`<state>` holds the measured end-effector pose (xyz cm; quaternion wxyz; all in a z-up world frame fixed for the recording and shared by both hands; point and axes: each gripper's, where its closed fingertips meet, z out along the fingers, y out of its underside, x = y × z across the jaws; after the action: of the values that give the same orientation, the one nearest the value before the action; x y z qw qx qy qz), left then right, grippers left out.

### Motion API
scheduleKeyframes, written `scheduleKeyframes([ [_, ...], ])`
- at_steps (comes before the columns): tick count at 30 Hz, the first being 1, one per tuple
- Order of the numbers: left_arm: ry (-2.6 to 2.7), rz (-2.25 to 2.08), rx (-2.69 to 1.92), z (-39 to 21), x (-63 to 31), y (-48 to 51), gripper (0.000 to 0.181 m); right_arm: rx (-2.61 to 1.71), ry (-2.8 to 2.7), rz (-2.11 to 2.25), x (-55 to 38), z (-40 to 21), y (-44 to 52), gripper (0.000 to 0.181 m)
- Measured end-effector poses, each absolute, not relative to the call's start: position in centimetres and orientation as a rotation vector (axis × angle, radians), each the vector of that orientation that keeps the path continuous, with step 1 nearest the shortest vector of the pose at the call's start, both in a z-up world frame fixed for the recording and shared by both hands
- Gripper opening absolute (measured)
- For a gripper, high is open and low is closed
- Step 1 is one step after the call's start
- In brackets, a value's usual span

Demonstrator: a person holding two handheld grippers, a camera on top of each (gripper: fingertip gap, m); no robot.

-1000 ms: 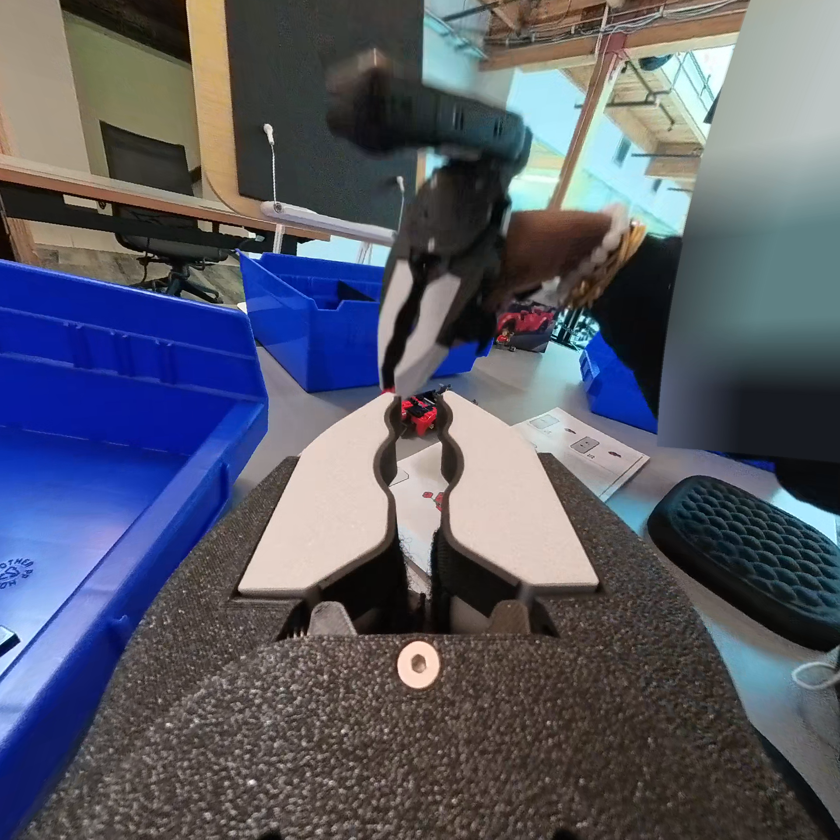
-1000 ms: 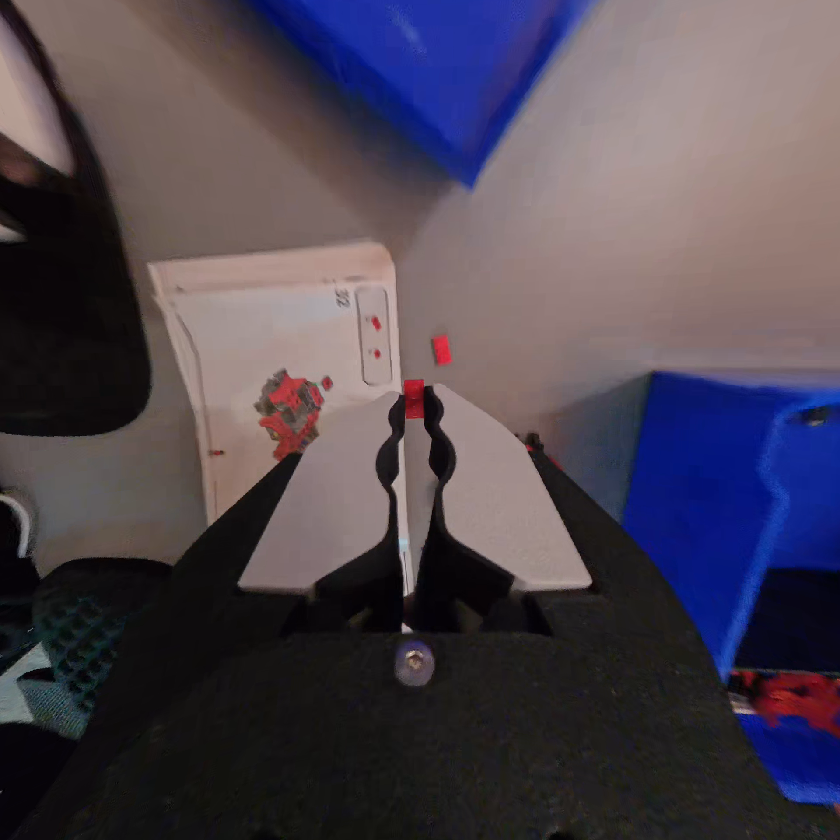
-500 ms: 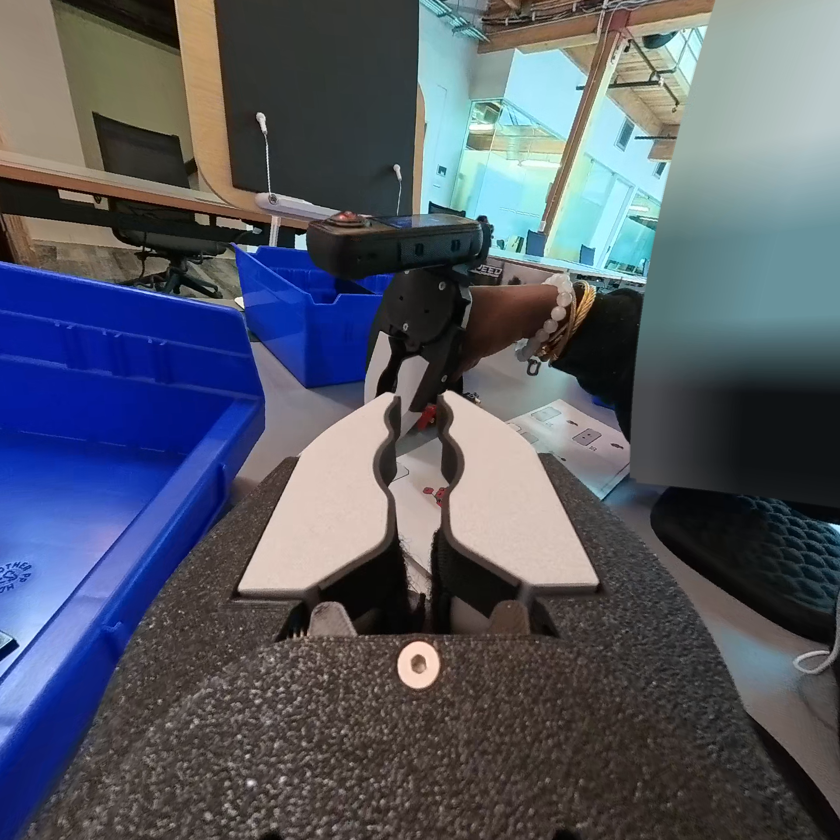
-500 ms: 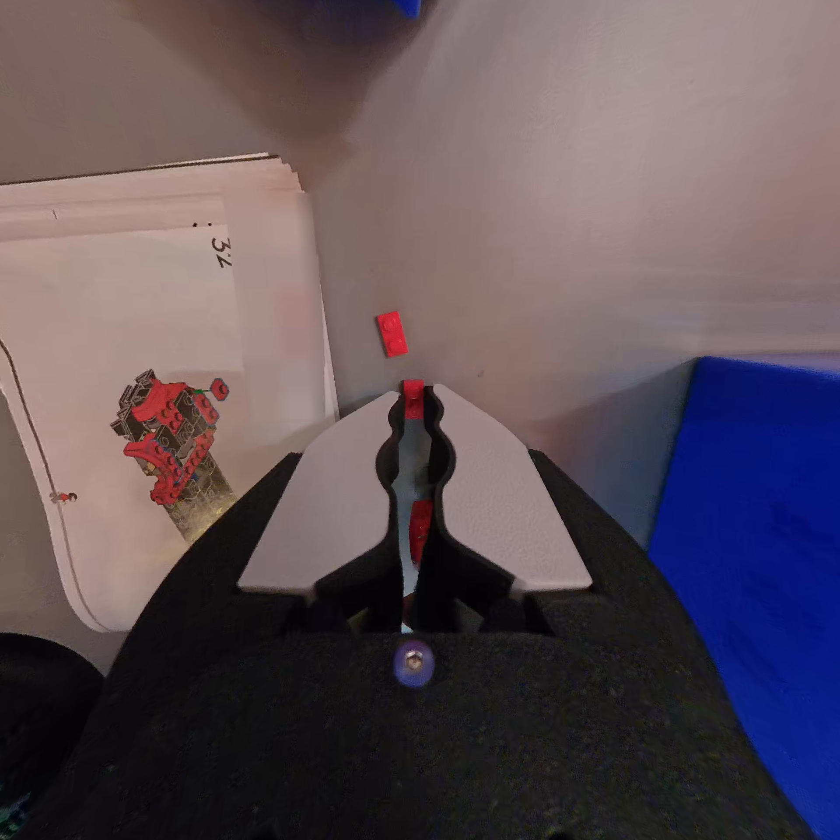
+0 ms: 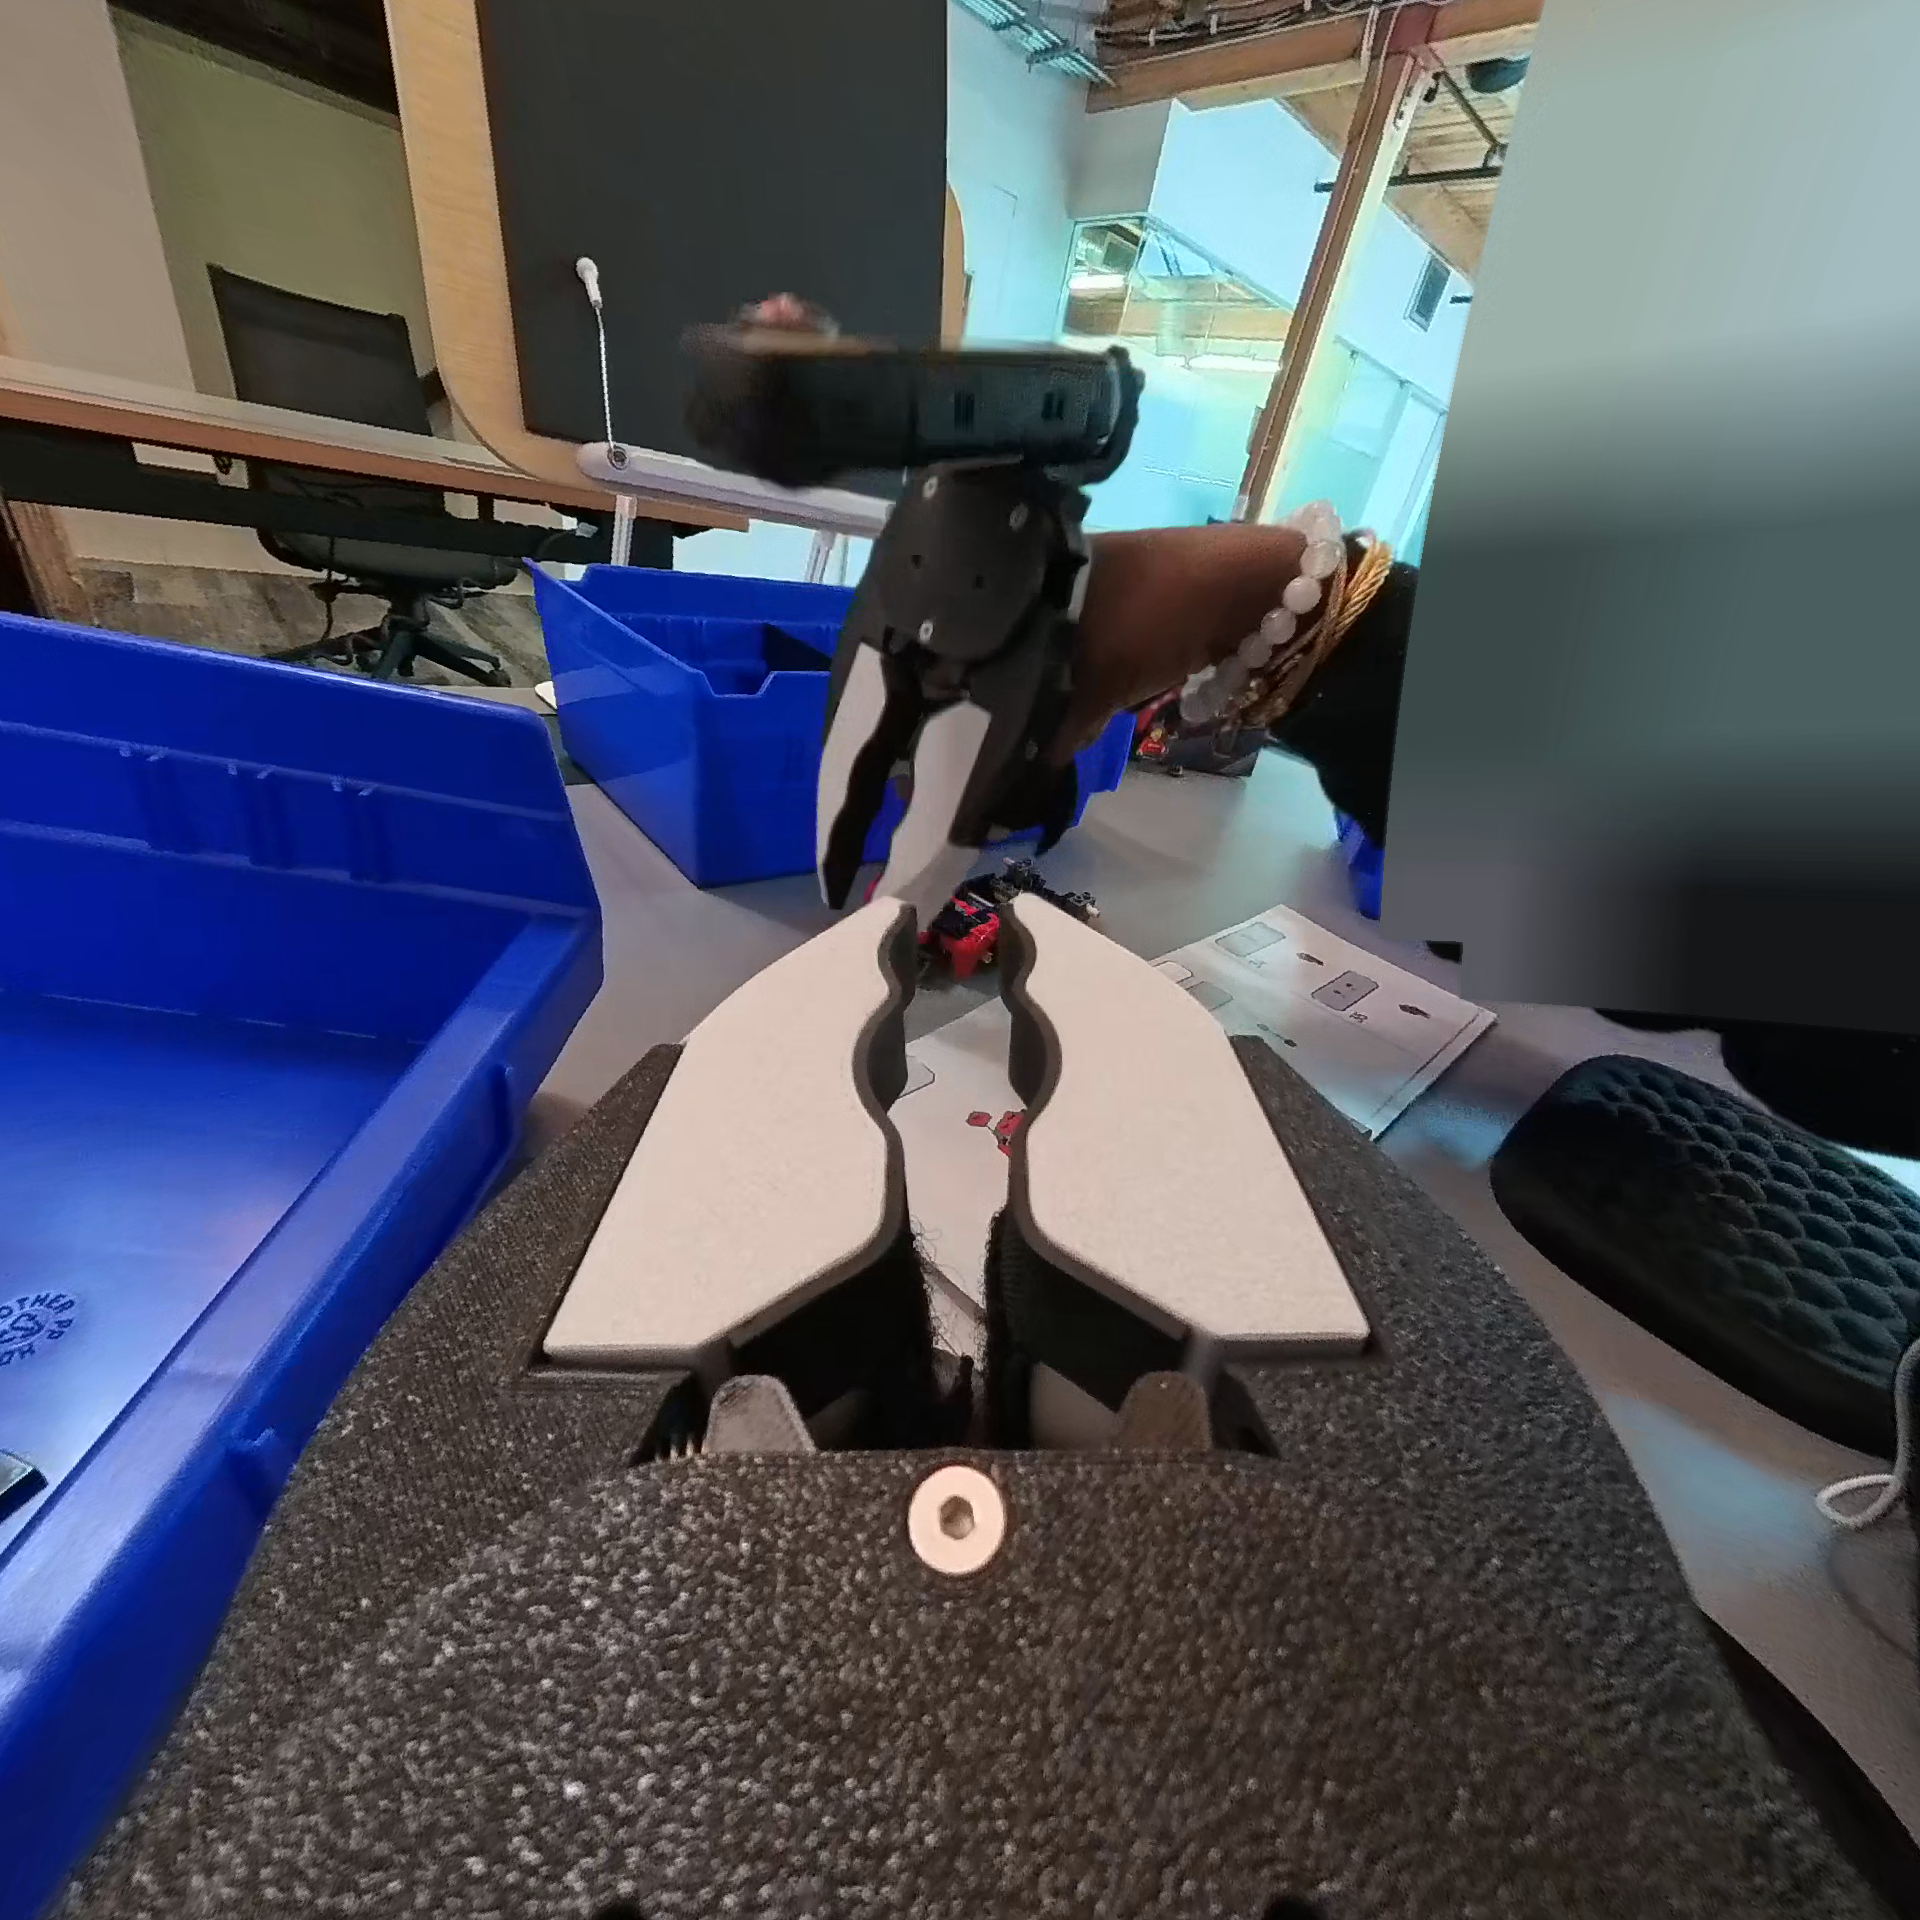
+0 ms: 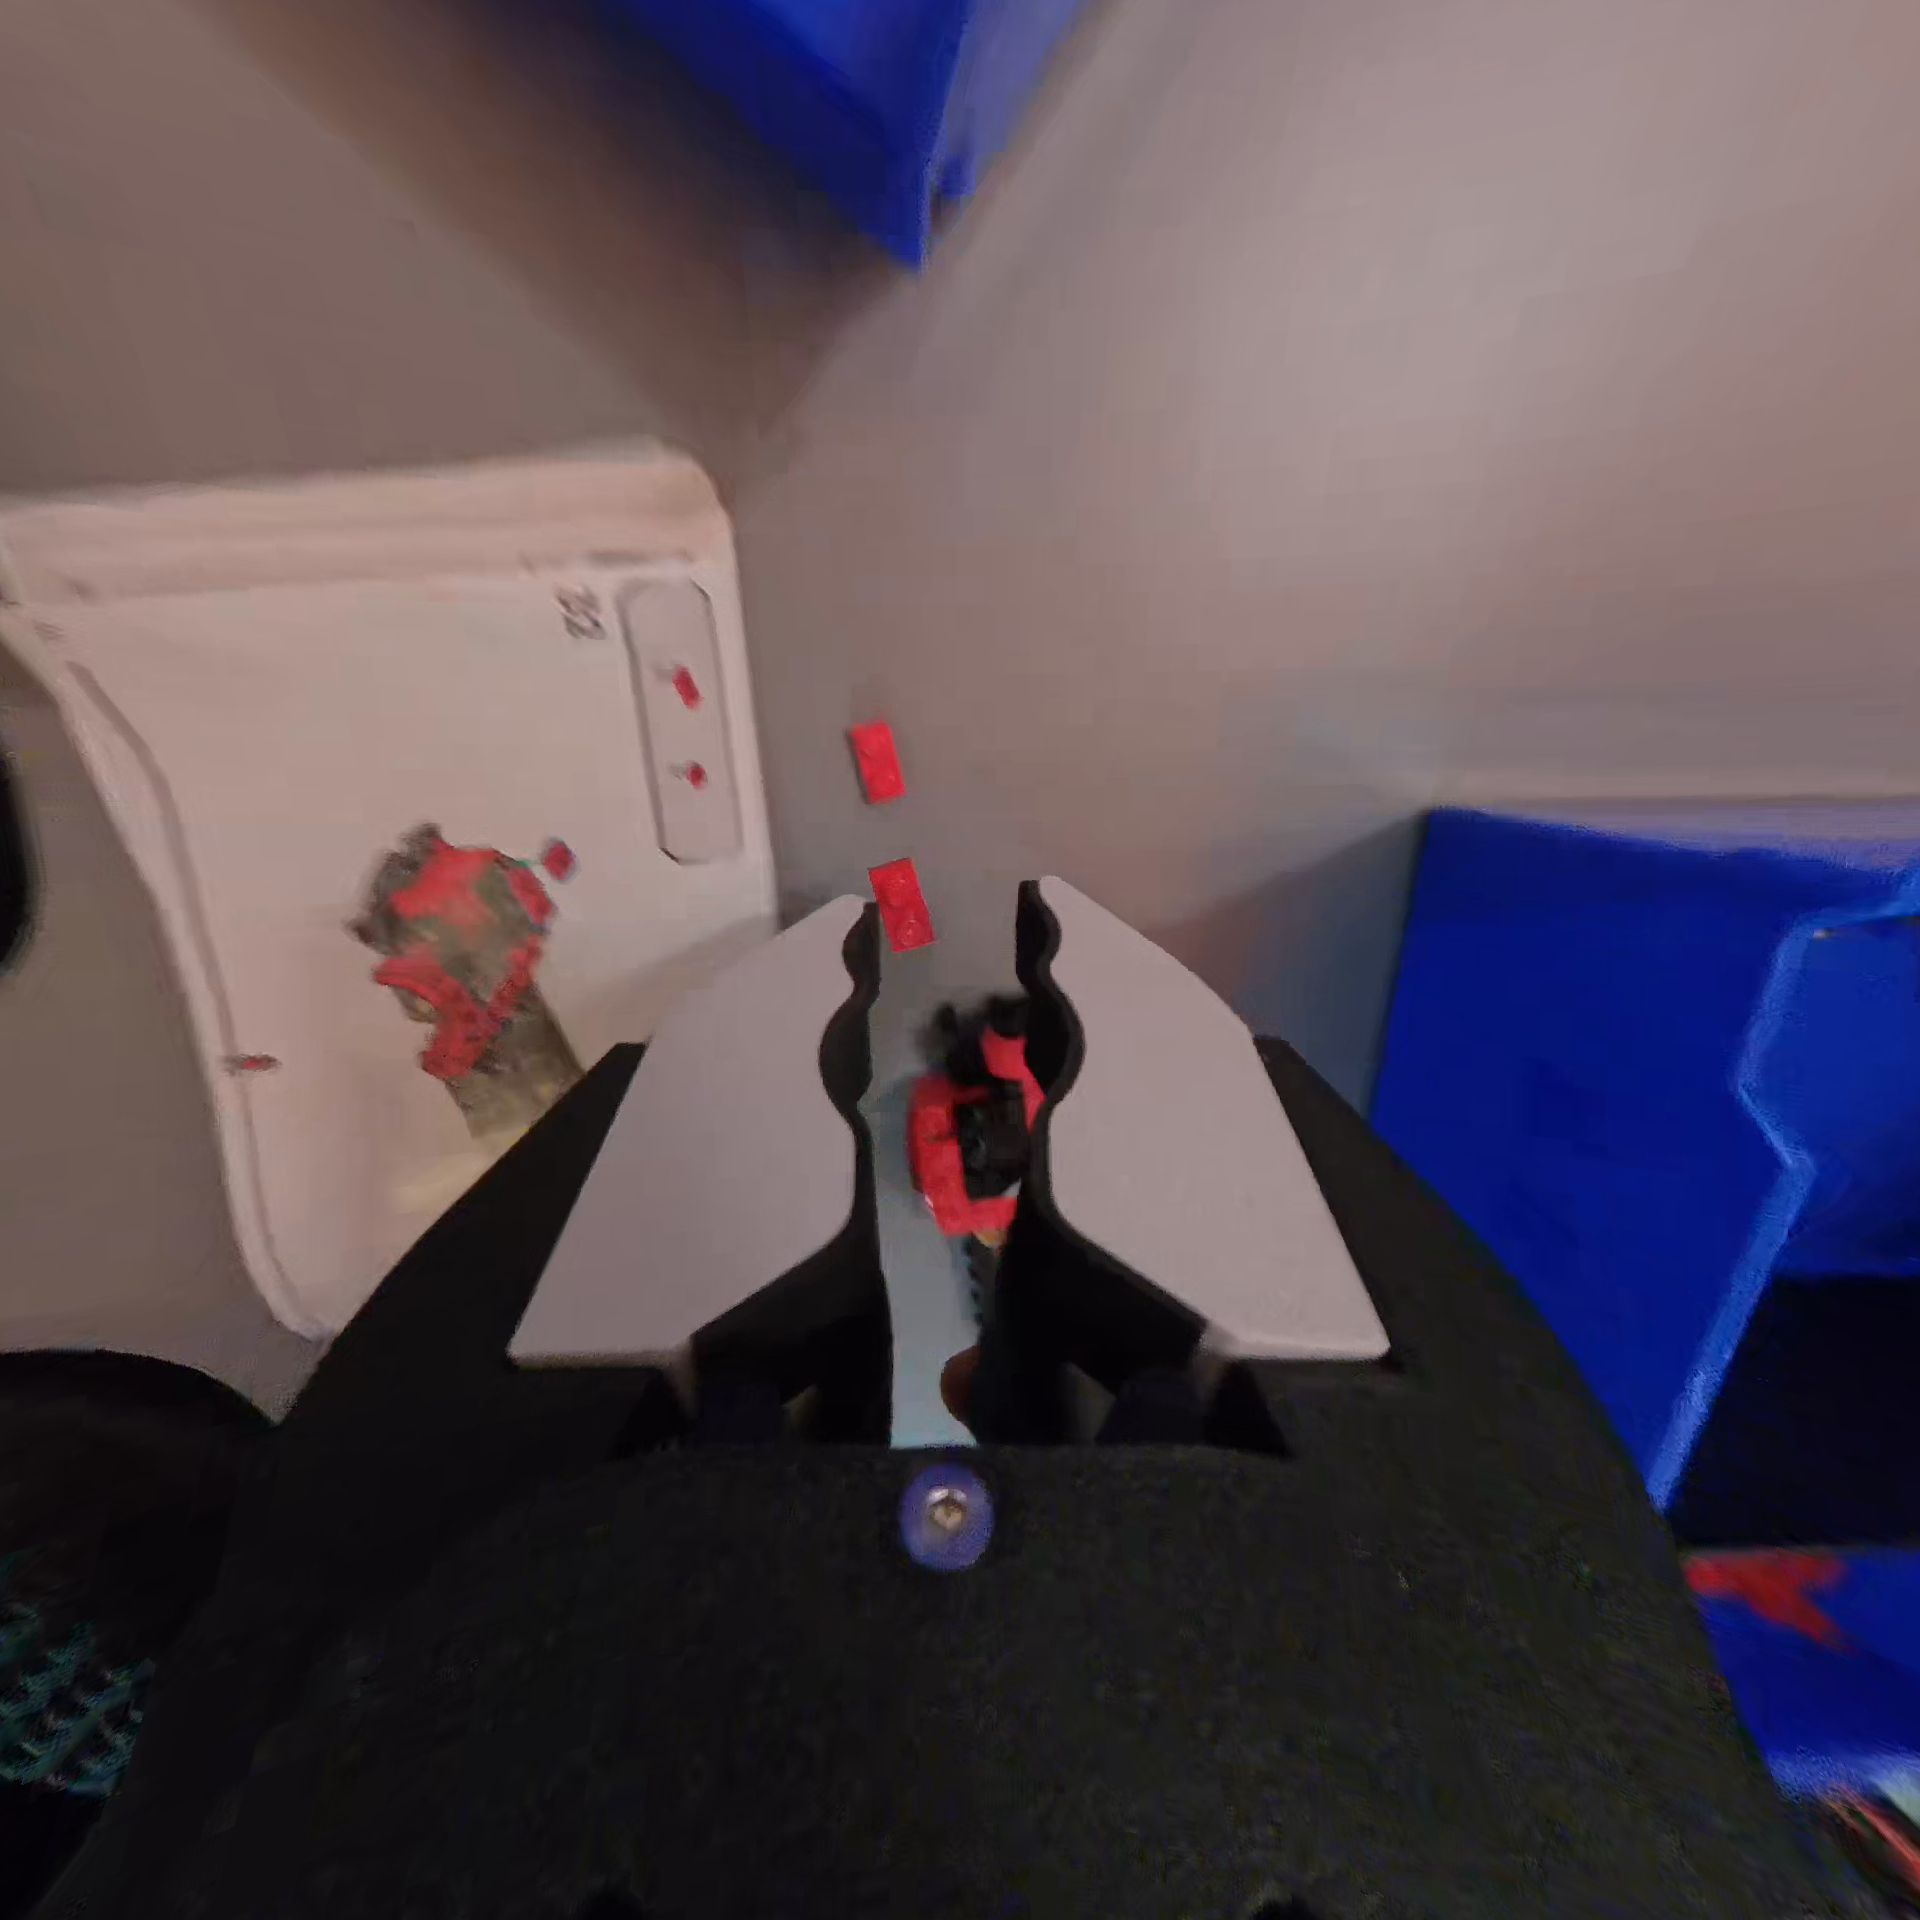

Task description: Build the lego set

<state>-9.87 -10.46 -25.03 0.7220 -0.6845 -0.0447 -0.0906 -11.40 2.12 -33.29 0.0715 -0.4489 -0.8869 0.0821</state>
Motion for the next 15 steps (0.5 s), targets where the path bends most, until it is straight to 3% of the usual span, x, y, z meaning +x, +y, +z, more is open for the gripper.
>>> scheduleKeyframes([
  [6, -0.1, -0.198, -1.492, -24.8, -9.9, -10.7, 0.014, -1.32, -2.728, 0.103, -10.5, -36.5, 3.0, 0.031],
  [15, -0.1, -0.2, -1.491, -24.8, -9.9, -10.7, 0.014, -1.268, -2.596, 0.556, -12.7, -31.1, 0.9, 0.029],
])
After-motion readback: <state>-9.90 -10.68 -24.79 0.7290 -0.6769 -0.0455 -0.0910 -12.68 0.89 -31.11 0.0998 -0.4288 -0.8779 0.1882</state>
